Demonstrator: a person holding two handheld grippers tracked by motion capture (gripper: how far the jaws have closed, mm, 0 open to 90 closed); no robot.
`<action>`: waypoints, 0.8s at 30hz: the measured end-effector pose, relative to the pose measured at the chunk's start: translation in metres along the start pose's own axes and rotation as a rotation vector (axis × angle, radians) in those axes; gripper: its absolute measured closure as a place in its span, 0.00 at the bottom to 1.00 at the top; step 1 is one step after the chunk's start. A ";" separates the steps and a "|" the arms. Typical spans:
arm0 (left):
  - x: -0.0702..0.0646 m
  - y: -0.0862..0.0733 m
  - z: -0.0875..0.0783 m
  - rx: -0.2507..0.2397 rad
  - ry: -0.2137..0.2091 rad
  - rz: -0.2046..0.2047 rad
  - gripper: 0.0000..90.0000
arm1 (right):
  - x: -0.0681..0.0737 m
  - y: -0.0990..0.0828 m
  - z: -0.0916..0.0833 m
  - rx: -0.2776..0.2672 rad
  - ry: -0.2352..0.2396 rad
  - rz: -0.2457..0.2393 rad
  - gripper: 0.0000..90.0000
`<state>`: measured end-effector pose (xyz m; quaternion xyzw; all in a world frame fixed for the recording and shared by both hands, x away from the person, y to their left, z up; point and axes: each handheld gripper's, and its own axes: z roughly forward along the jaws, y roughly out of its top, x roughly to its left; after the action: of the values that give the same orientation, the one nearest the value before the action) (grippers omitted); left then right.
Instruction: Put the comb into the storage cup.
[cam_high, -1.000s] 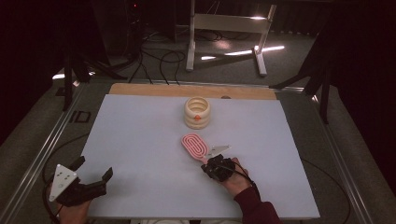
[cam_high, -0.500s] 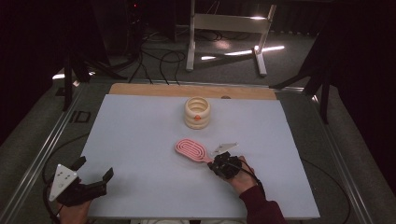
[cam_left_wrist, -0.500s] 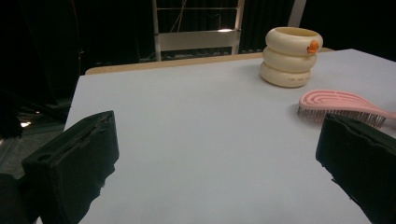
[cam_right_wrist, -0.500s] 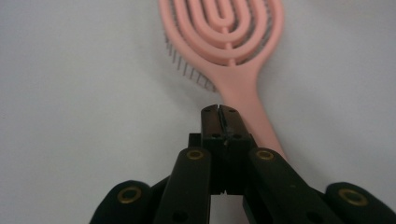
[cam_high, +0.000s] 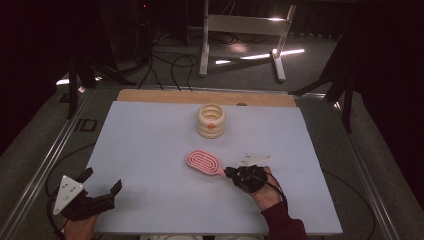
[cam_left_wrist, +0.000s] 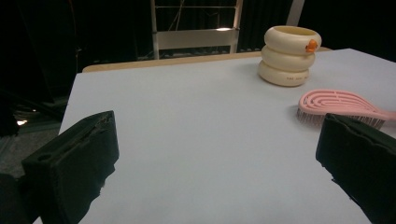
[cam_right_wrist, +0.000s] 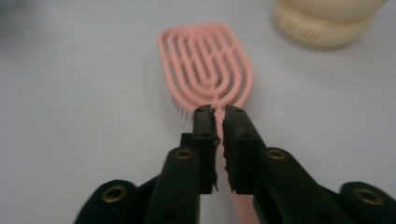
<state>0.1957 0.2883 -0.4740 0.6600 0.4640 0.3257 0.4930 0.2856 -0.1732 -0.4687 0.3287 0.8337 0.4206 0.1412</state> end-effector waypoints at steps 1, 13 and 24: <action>0.000 0.000 0.000 0.000 0.000 0.000 0.00 | 0.000 0.000 0.000 0.000 0.000 0.000 0.90; 0.001 0.013 0.001 0.005 -0.023 0.005 0.00 | -0.025 -0.007 -0.074 -0.268 -0.063 0.014 0.58; 0.009 0.024 0.011 0.017 -0.034 0.005 0.00 | -0.047 -0.029 -0.096 -0.315 -0.148 0.115 0.17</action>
<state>0.2156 0.2908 -0.4546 0.6707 0.4566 0.3117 0.4945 0.2589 -0.2759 -0.4352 0.3797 0.7247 0.5280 0.2276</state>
